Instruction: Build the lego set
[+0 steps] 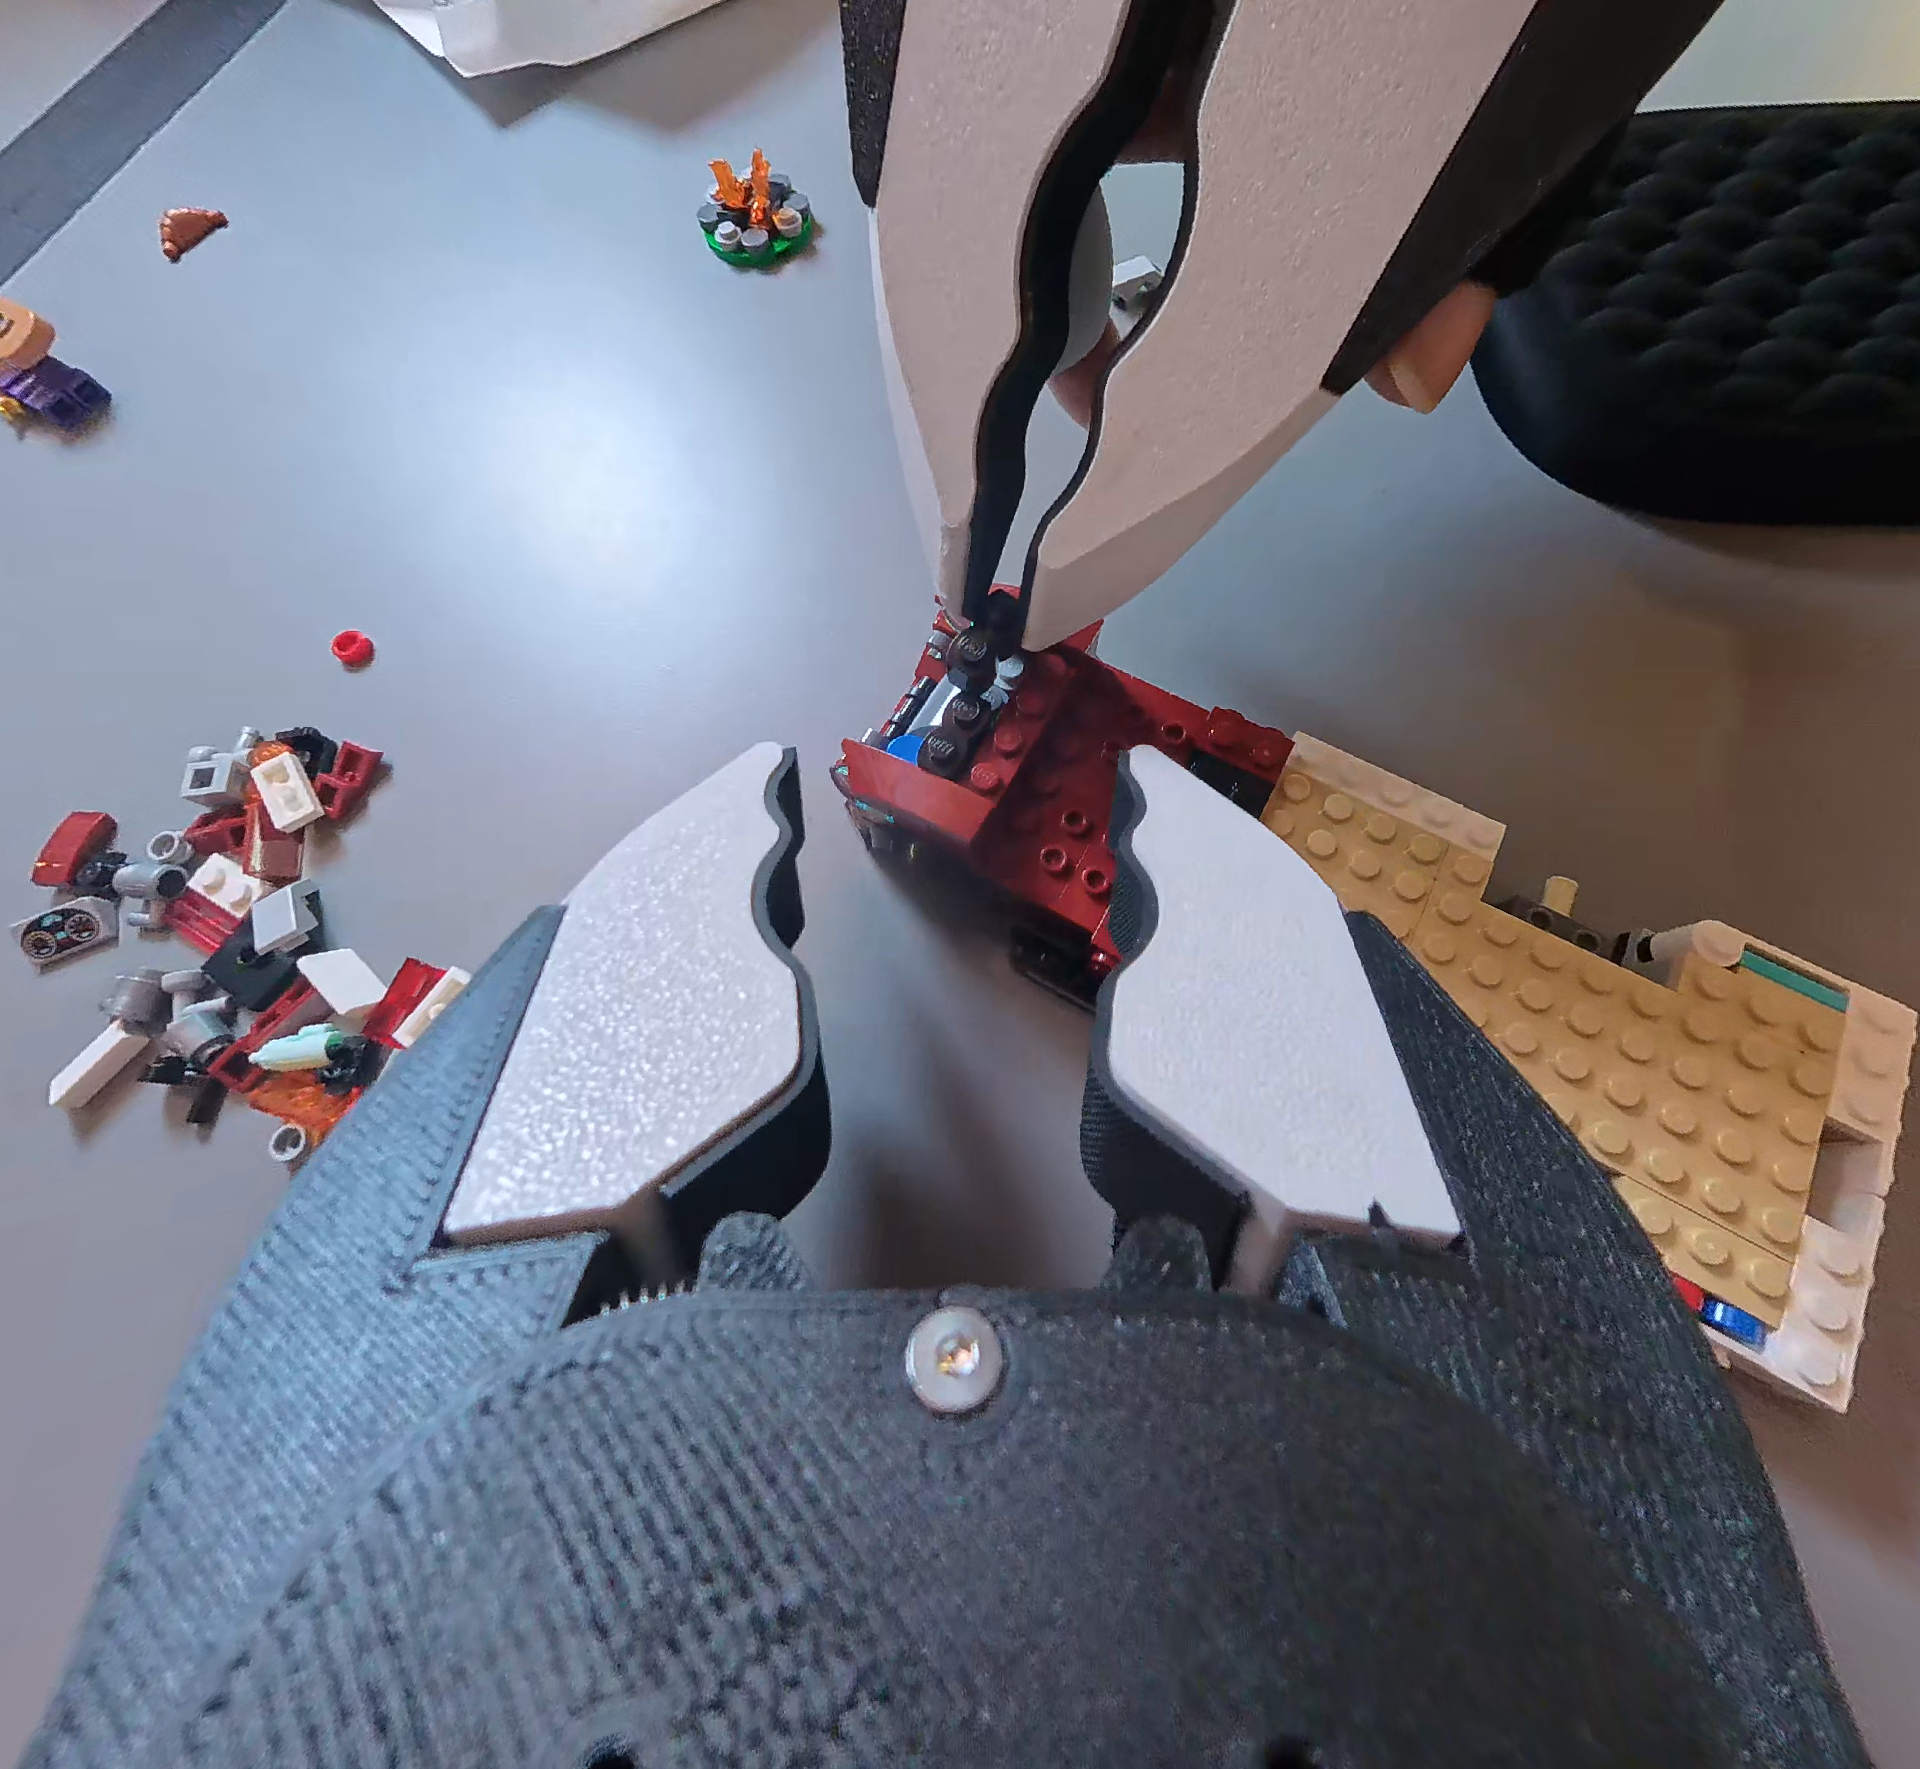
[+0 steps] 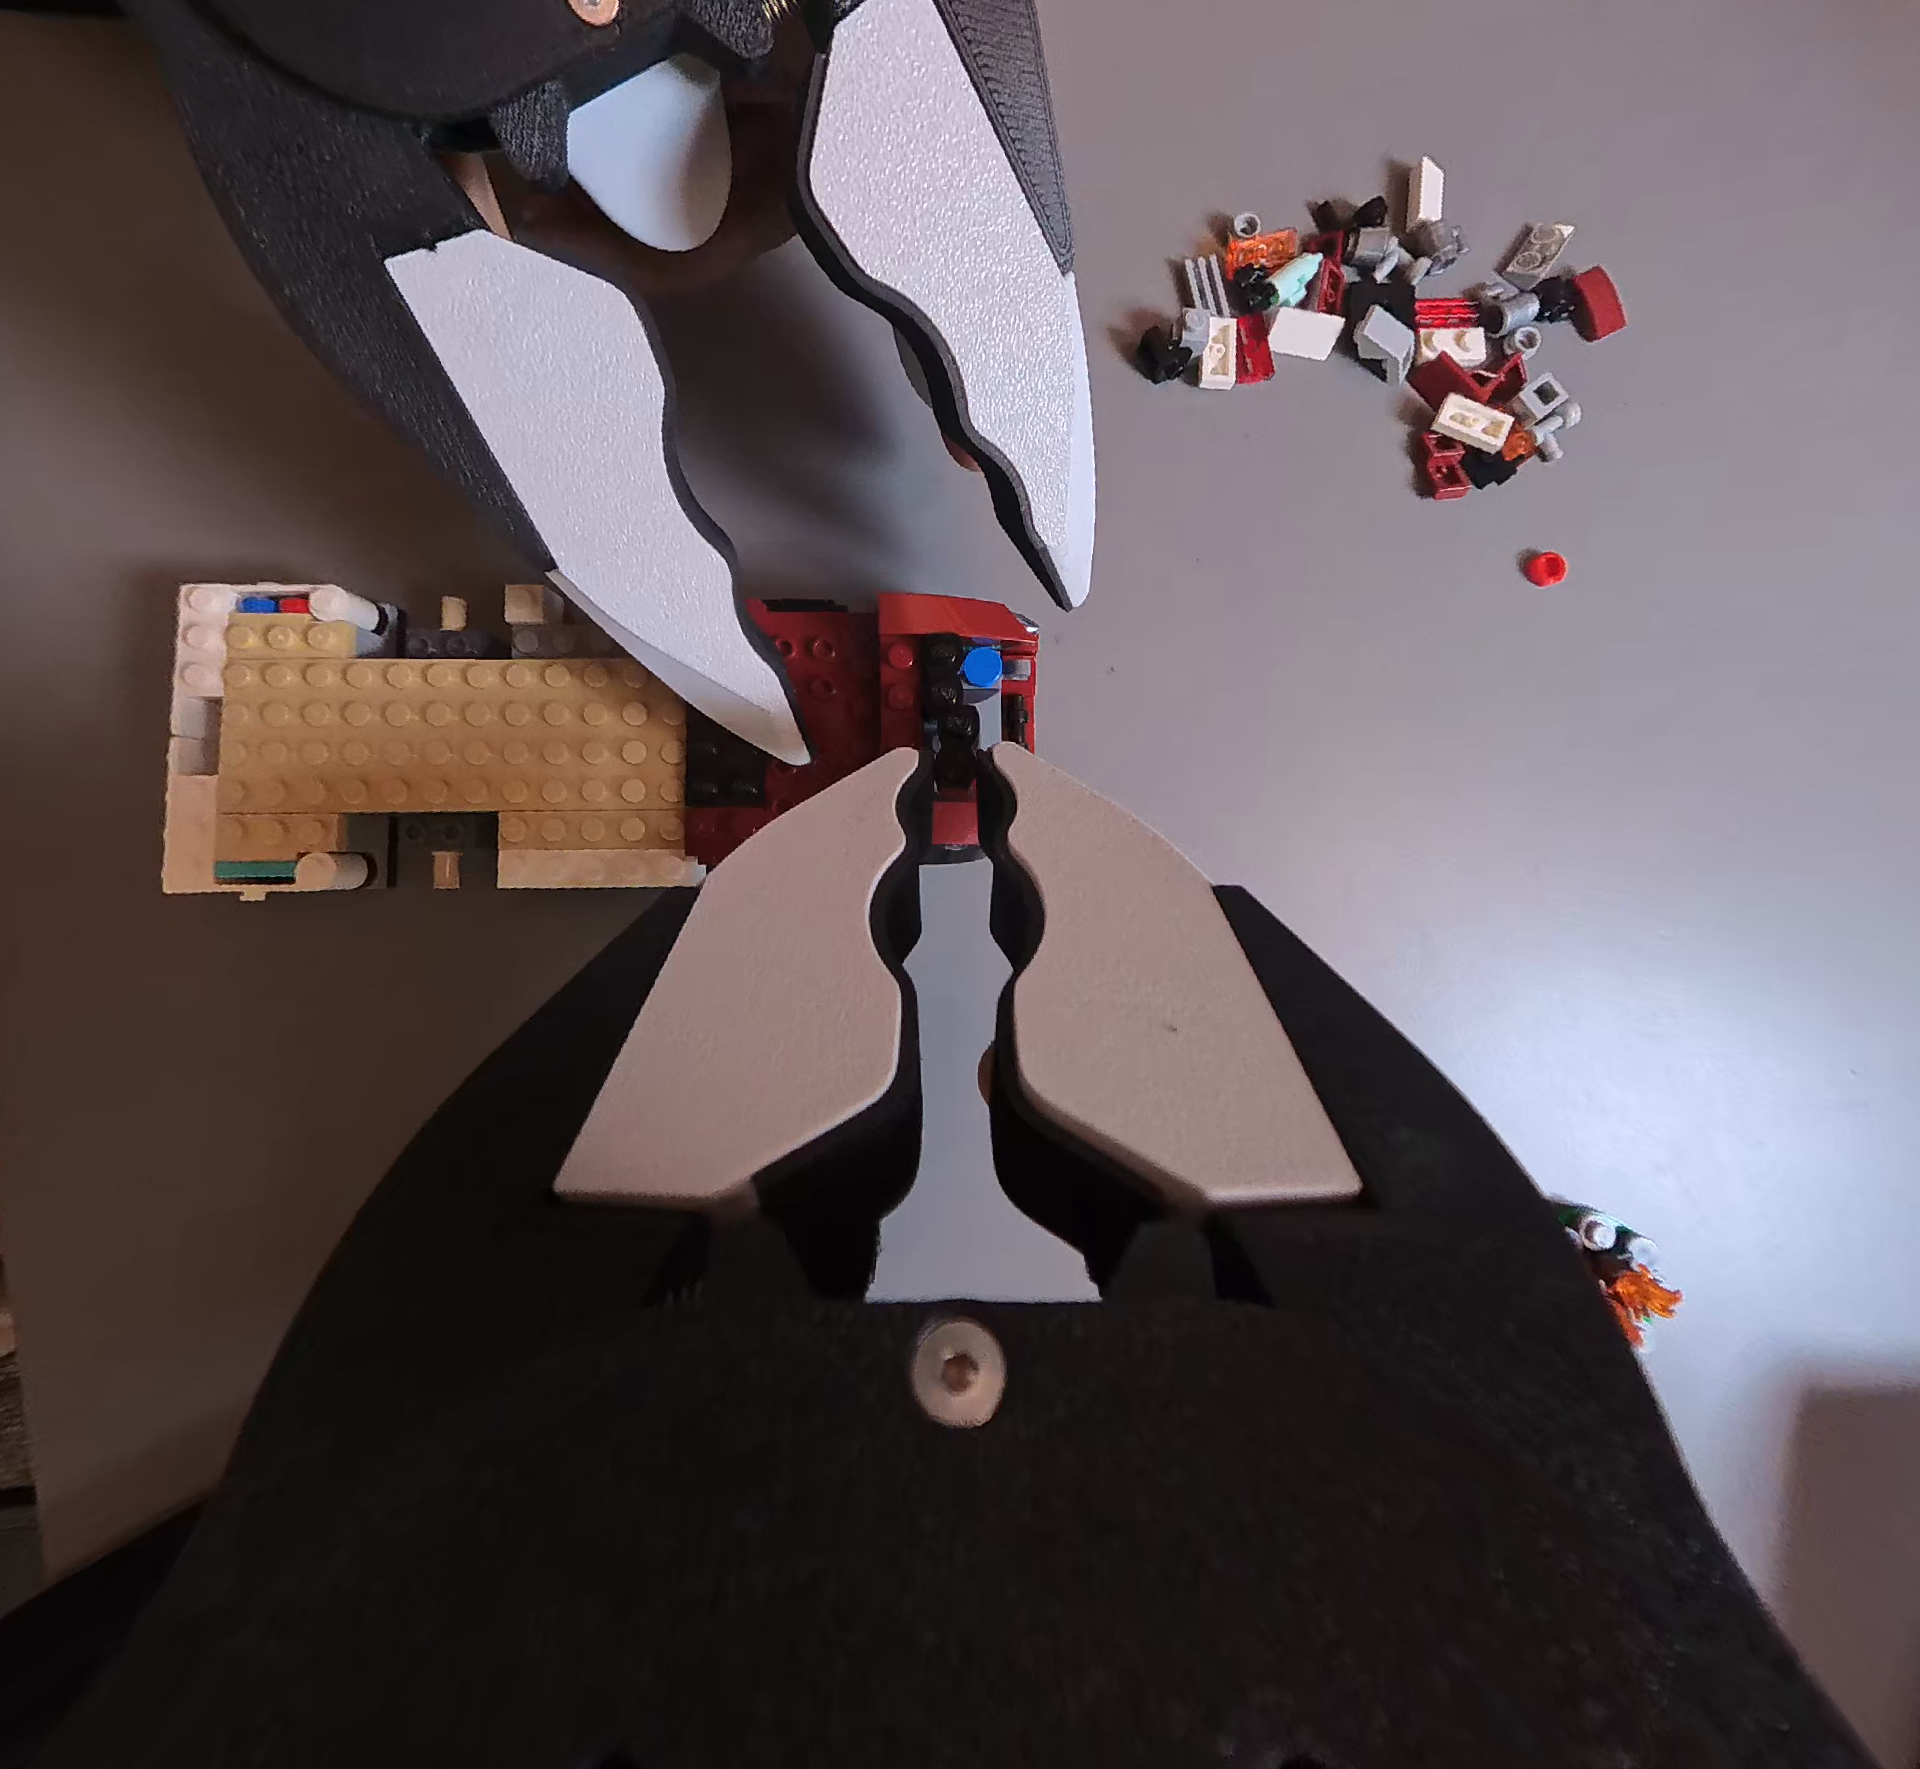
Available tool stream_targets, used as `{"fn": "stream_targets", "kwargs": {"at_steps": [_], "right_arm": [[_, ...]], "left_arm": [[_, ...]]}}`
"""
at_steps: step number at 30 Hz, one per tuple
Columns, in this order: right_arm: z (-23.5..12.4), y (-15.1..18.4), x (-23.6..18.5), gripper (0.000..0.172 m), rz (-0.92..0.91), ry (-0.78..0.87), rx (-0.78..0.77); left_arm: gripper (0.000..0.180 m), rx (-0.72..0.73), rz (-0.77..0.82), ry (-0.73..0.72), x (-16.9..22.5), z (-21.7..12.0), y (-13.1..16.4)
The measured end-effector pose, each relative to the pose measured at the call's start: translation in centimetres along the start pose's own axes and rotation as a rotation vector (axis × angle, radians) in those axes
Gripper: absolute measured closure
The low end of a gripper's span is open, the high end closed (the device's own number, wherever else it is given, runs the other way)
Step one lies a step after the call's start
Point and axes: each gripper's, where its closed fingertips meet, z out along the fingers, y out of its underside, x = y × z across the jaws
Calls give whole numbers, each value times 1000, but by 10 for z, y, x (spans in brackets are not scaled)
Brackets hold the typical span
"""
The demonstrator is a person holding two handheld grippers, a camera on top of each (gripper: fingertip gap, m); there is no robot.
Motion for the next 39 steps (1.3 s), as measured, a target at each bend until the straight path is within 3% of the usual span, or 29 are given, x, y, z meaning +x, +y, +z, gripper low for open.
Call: {"fn": "stream_targets", "kwargs": {"at_steps": [11, 39], "right_arm": [[1, 0, 0, 164, -2, -3, 12], [5, 2, -2, 164, -22, -96, 112]], "left_arm": [[97, -90, -2, 67, 17, -2, 11], [101, -84, -51, 133, 20, 1, 14]]}}
